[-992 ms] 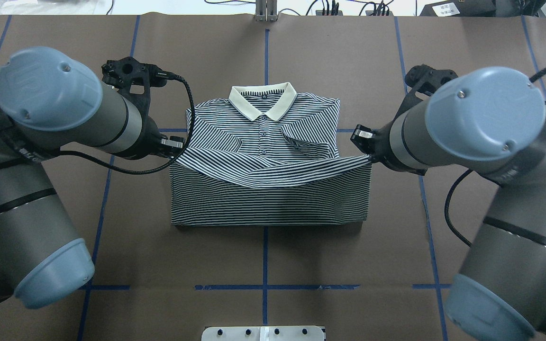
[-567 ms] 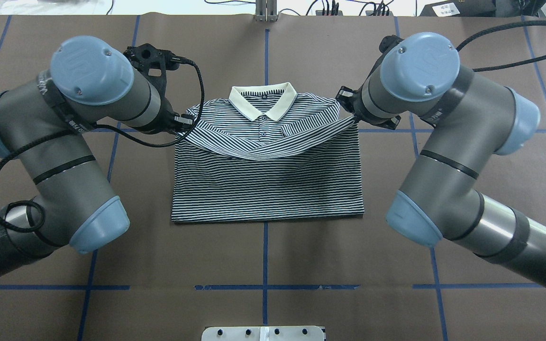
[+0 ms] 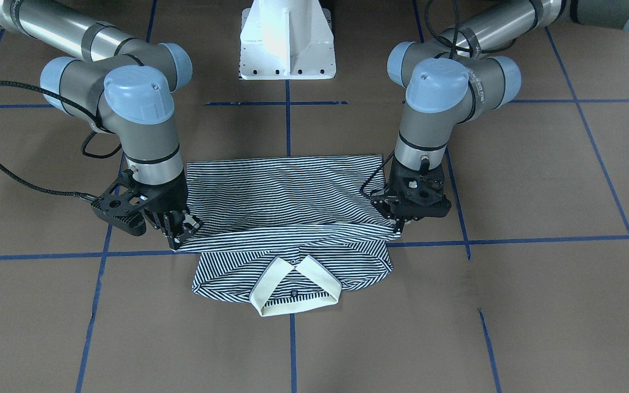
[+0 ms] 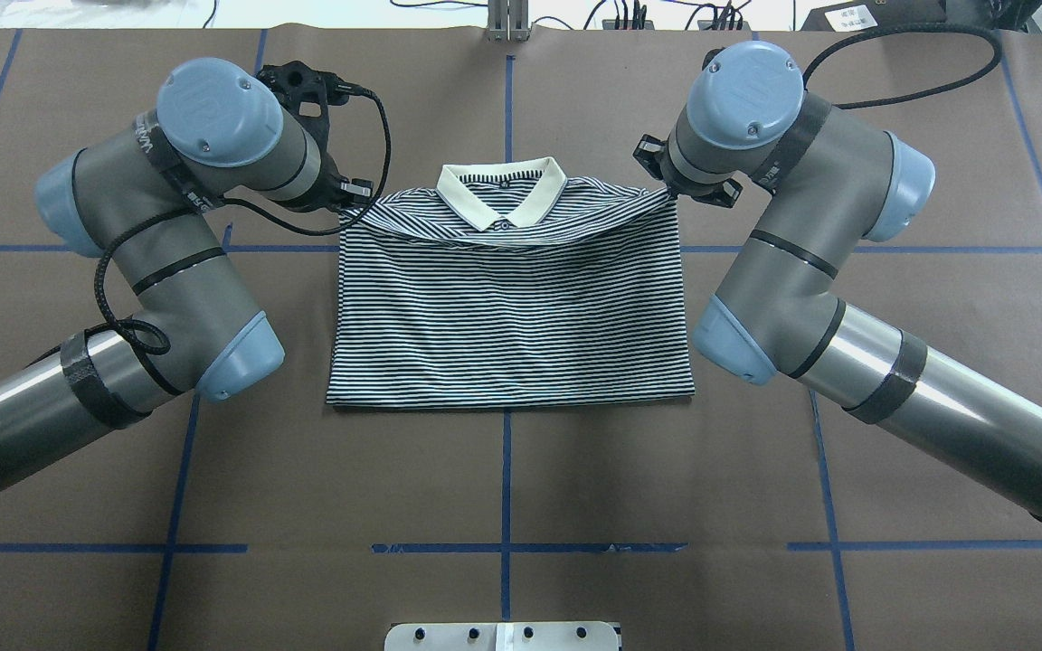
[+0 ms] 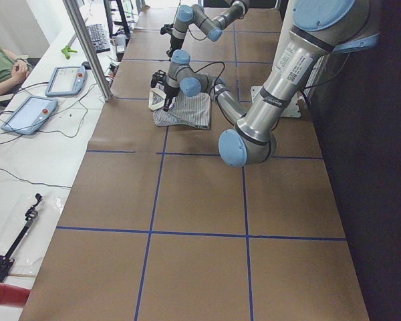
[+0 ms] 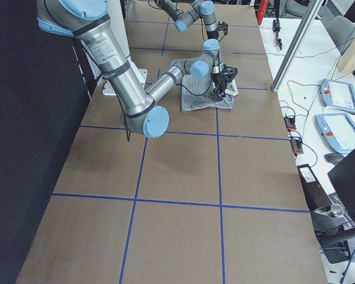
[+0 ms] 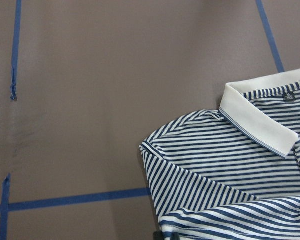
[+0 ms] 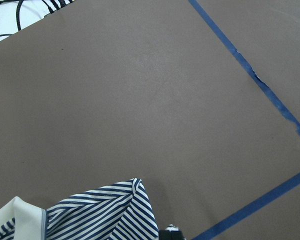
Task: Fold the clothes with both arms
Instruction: 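Release the hem near the collar with both grippers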
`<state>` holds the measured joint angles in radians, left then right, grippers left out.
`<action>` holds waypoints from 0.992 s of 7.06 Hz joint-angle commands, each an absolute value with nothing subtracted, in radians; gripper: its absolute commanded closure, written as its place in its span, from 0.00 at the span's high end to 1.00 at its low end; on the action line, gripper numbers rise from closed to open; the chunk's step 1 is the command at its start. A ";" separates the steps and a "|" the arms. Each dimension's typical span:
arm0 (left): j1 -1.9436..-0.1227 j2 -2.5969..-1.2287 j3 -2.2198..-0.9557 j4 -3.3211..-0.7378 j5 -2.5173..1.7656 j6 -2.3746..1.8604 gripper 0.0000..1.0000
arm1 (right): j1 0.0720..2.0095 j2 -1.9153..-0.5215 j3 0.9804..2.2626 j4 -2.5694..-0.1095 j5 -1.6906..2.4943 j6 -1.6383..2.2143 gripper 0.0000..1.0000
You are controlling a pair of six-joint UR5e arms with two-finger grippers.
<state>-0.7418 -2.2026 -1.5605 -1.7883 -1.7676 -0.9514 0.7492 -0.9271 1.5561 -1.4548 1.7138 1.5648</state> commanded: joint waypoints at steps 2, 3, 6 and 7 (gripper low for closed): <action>-0.742 -2.212 -1.493 -1.832 -1.759 -0.927 0.00 | 0.747 -0.920 1.456 -1.385 1.713 1.562 0.00; -0.742 -2.212 -1.483 -1.833 -1.759 -0.925 0.00 | 0.746 -0.920 1.433 -1.372 1.712 1.562 0.00; -0.739 -2.207 -1.479 -1.835 -1.759 -0.843 0.96 | 0.746 -0.922 1.393 -1.322 1.707 1.557 0.66; -0.741 -2.195 -1.482 -1.883 -1.761 -0.807 1.00 | 0.747 -0.920 1.396 -1.318 1.709 1.507 1.00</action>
<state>-0.7401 -2.2054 -1.4797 -1.8464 -1.7599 -0.8595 0.7459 -0.9209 1.3967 -1.3244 1.7093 1.5462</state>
